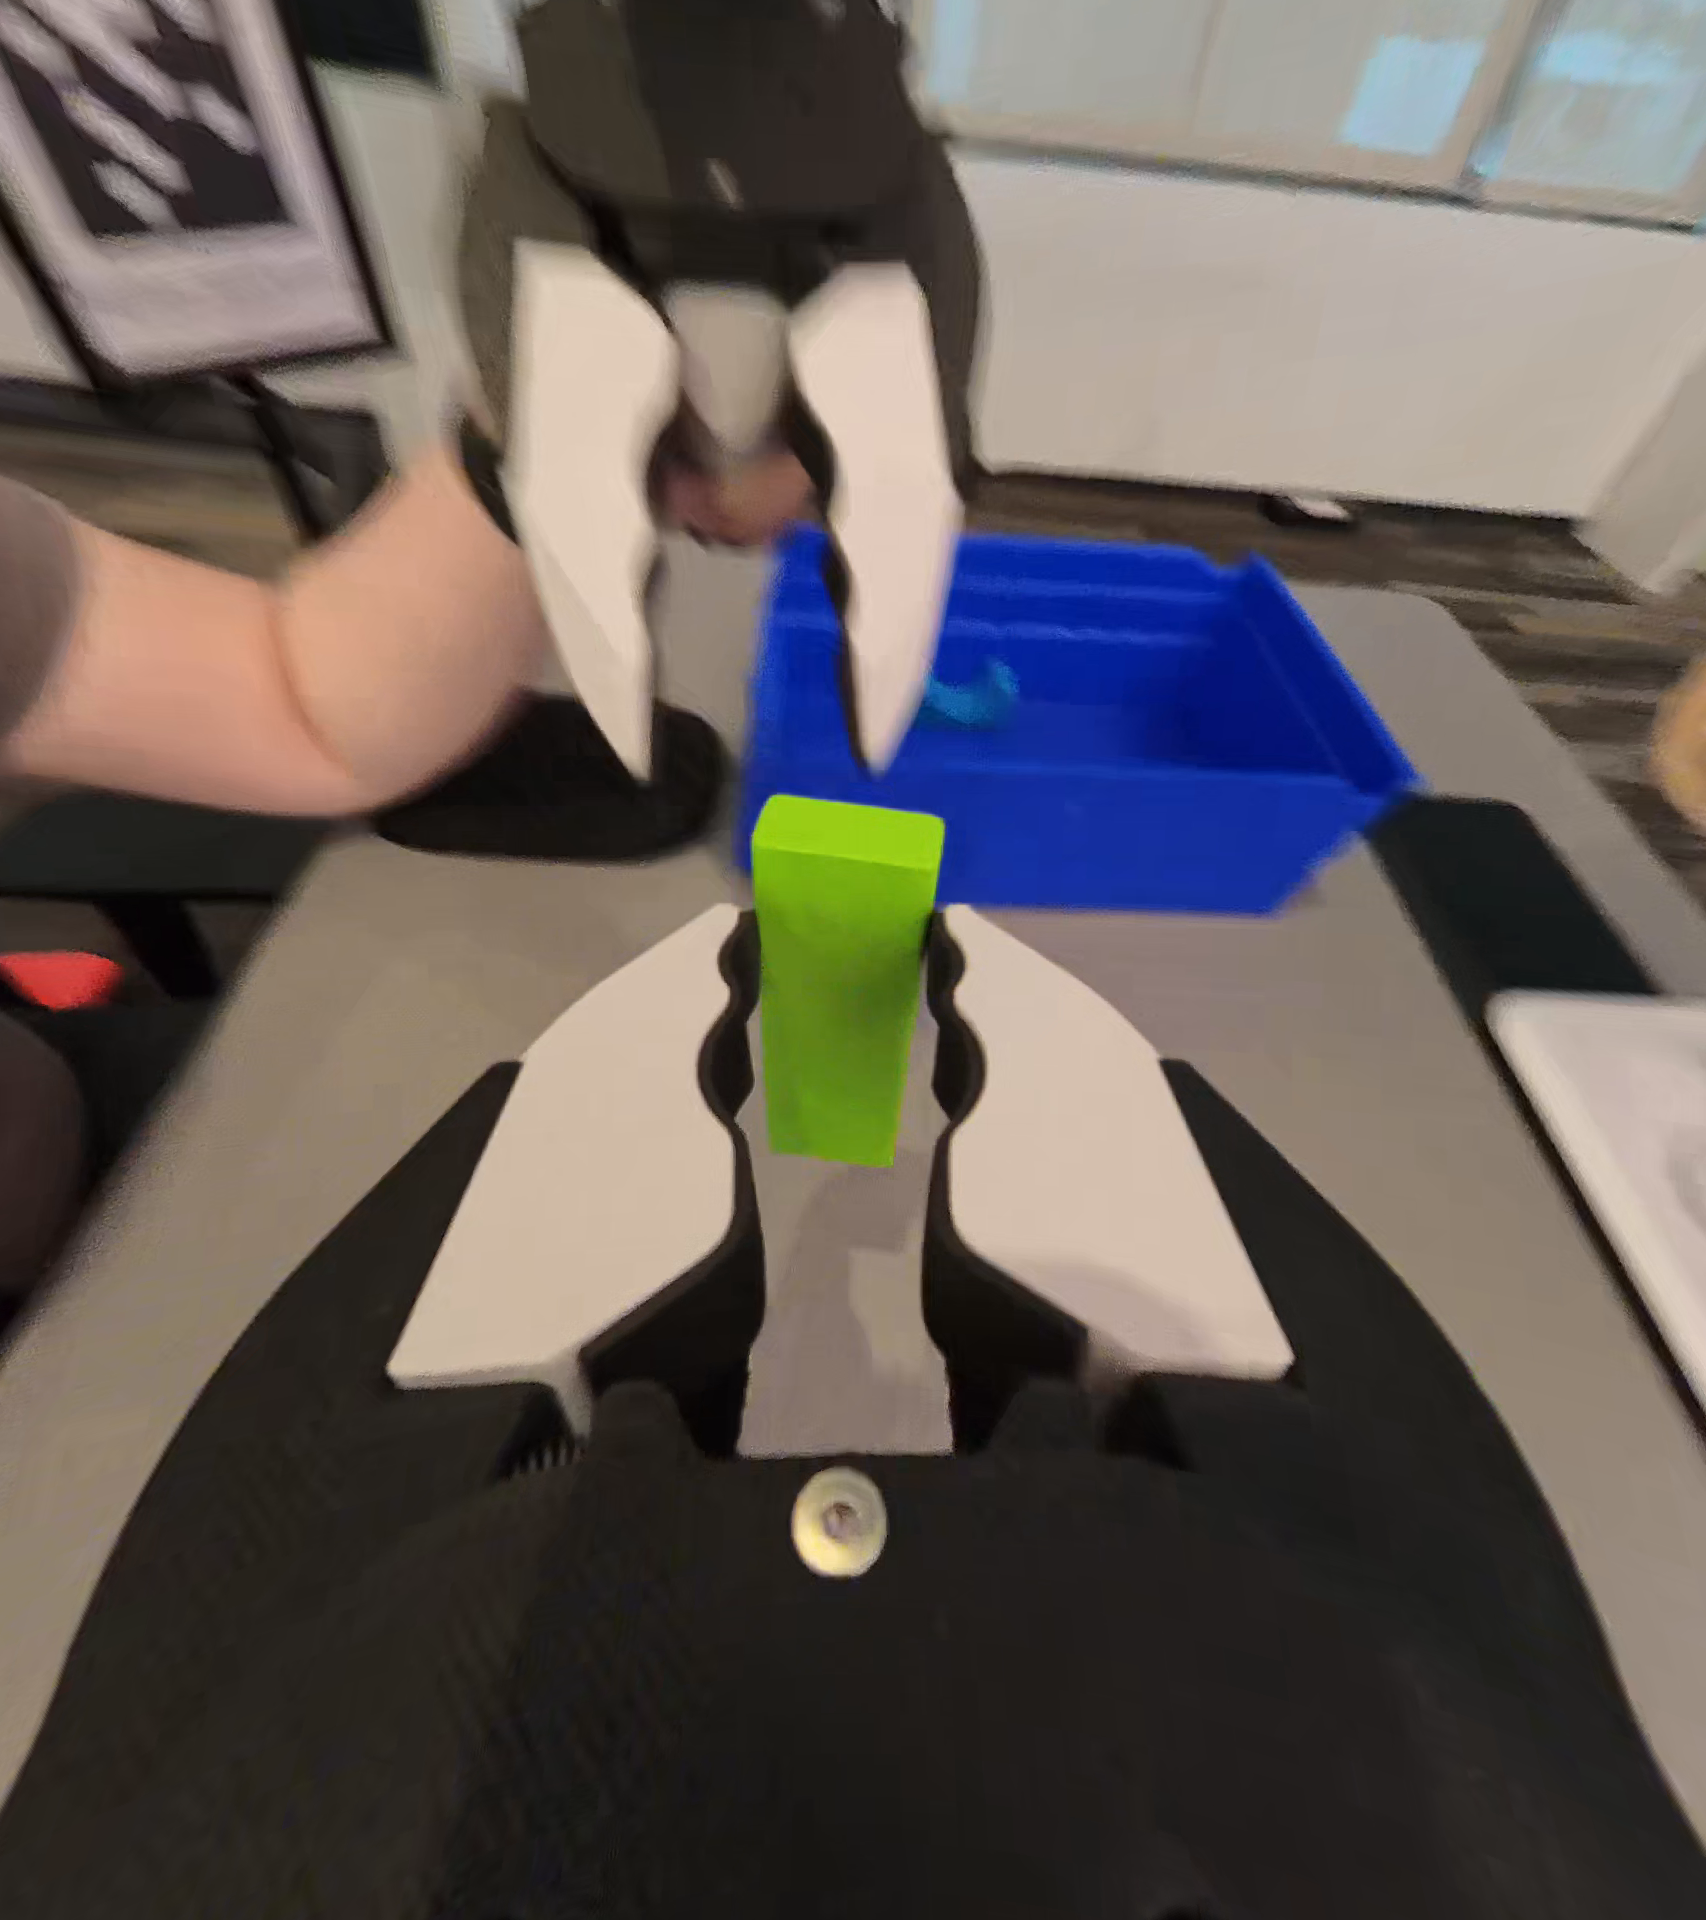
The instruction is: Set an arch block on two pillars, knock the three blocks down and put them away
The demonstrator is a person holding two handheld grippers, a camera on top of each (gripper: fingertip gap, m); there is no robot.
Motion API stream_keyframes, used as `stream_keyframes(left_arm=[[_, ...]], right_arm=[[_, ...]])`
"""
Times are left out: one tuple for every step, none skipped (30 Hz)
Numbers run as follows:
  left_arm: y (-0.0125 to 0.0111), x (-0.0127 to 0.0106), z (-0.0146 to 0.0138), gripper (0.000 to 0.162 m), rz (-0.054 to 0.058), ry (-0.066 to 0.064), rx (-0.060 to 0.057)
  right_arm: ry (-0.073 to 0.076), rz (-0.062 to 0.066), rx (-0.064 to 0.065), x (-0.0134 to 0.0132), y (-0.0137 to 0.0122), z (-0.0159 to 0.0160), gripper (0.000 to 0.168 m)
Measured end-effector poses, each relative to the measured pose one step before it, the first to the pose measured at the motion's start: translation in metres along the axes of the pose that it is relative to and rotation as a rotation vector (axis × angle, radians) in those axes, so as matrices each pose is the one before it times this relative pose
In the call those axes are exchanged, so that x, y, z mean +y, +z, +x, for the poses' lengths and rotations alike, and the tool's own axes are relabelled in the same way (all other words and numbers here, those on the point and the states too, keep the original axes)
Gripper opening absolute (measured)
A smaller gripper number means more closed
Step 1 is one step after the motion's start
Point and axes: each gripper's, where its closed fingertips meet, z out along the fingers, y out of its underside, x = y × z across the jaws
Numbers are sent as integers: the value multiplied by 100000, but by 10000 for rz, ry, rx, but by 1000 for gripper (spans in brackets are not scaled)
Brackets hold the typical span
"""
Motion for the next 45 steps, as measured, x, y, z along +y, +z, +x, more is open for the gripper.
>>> stream_keyframes(left_arm=[[-989, -336, -475, 45, 359, -125, -201], [-1145, -548, -452, 47, 522, -84, -188], [-1237, -773, -398, 52, 662, -72, -158], [-1291, -879, -307, 57, 719, -98, -106], [-1273, -887, -144, 61, 710, -114, 6], [-1184, -837, 40, 63, 694, -102, 120], [-1095, -776, 101, 66, 692, -32, 128], [-981, -744, 33, 66, 685, 66, 21], [-863, -691, 7, 62, 607, 140, -53], [-733, -626, 7, 56, 539, 209, -84], [-579, -614, -39, 54, 484, 218, -137], [-413, -468, 58, 54, 302, 211, -89], [-285, -109, 133, 54, 23, 147, -30], [-162, 178, 86, 54, -180, 69, -46], [-39, 320, -7, 56, -275, 42, -79], [41, 293, -25, 57, -219, 66, -85], [117, 191, 61, 58, -121, 111, -14], [155, 99, 97, 57, -60, 101, 18], [188, 79, 121, 57, -51, 37, 44], [219, 130, 177, 56, -89, -21, 98], [241, 181, 210, 56, -116, -33, 117], [252, 205, 158, 57, -125, 7, 82], [245, 220, 90, 57, -136, 55, 25], [216, 225, 18, 57, -143, 79, -27], [189, 210, -1, 57, -131, 63, -36], [165, 187, 50, 57, -118, 31, 8], [132, 152, 70, 57, -101, 5, 35], [98, 119, 33, 58, -70, -3, 14], [55, 88, -21, 58, -56, 5, -18], [24, 54, -65, 58, -31, 10, -39], [-18, 25, -50, 58, -8, -4, -23], [-35, 21, -43, 58, 1, -28, -10], [-48, 14, -58, 58, 2, -42, -9], [-71, -10, -59, 58, 17, -48, -14], [-77, -21, -33, 58, 25, -52, -1], [-58, -11, -15, 58, 23, -51, 8], [-51, 3, 15, 58, -1, -45, 22], [-29, 39, 26, 58, -20, -22, 19], [-8, 31, -5, 58, -25, -1, -7], [7, 8, 21, 58, -10, 13, 5], [25, -5, 28, 58, -1, 7, 12], [41, 10, 21, 58, -14, -7, 10], [44, 44, 48, 58, -27, -5, 28], [51, 74, 51, 58, -45, -4, 27], [63, 78, 17, 58, -49, -3, 14]], right_arm=[[-192, -638, 894, 1153, -684, 1589, 32], [-14, -578, 673, 1378, -415, 1426, 32], [189, -645, 411, 1673, -103, 1152, 32], [254, -556, 241, 1653, 165, 924, 32], [261, -341, 167, 1401, 380, 800, 32], [361, -116, 130, 1047, 538, 725, 32], [388, -95, -66, 890, 599, 400, 32], [370, -95, -107, 728, 572, 275, 32], [364, 47, 43, 430, 503, 408, 32], [274, 158, 89, 176, 403, 388, 32], [53, 233, 32, 6, 308, 211, 32], [-16, 221, 24, 5, 208, 167, 32], [98, 246, 65, 11, 173, 237, 32], [194, 336, -74, -60, 190, 69, 32], [285, 345, -254, -19, 240, -146, 32], [267, 206, -341, 172, 276, -262, 32], [104, 47, -254, 310, 214, -137, 32], [-32, 57, -42, 220, 100, 118, 32], [-83, 90, 25, 123, 34, 177, 32], [-72, 67, 9, 107, 22, 144, 32], [-14, 39, 34, 132, 27, 158, 32], [-29, 2, 18, 154, 54, 105, 32], [-42, -95, -5, 274, 63, 61, 32], [-66, -89, 29, 243, 75, 94, 32], [-109, -6, 52, 142, 49, 94, 32], [-101, 52, 65, 48, 52, 110, 32], [-25, 17, 39, 76, 58, 95, 32], [46, -31, -21, 133, 86, 20, 32], [40, -54, -6, 176, 92, 29, 32], [10, 13, 26, 78, 61, 72, 33], [30, 93, -12, -60, 13, 1, 32], [21, 26, -38, -11, 7, -25, 32], [12, -18, -44, 40, -7, -33, 32], [23, -12, -25, 6, -16, -28, 32], [18, -46, 13, 19, -42, 20, 32], [-10, -70, 15, 22, -61, 6, 32], [-26, -95, 30, 28, -60, -7, 32], [-12, -124, 46, 36, -63, -7, 32], [-37, -140, 51, 35, -49, -4, 32], [-79, -110, 57, 18, -25, -16, 32], [-49, -79, 31, 19, -6, -30, 32], [-9, -63, 11, 14, 10, -30, 32], [8, -42, -15, 18, 26, -49, 32], [42, -30, -29, 25, 28, -43, 32], [74, -22, -38, 25, 29, -41, 32]])
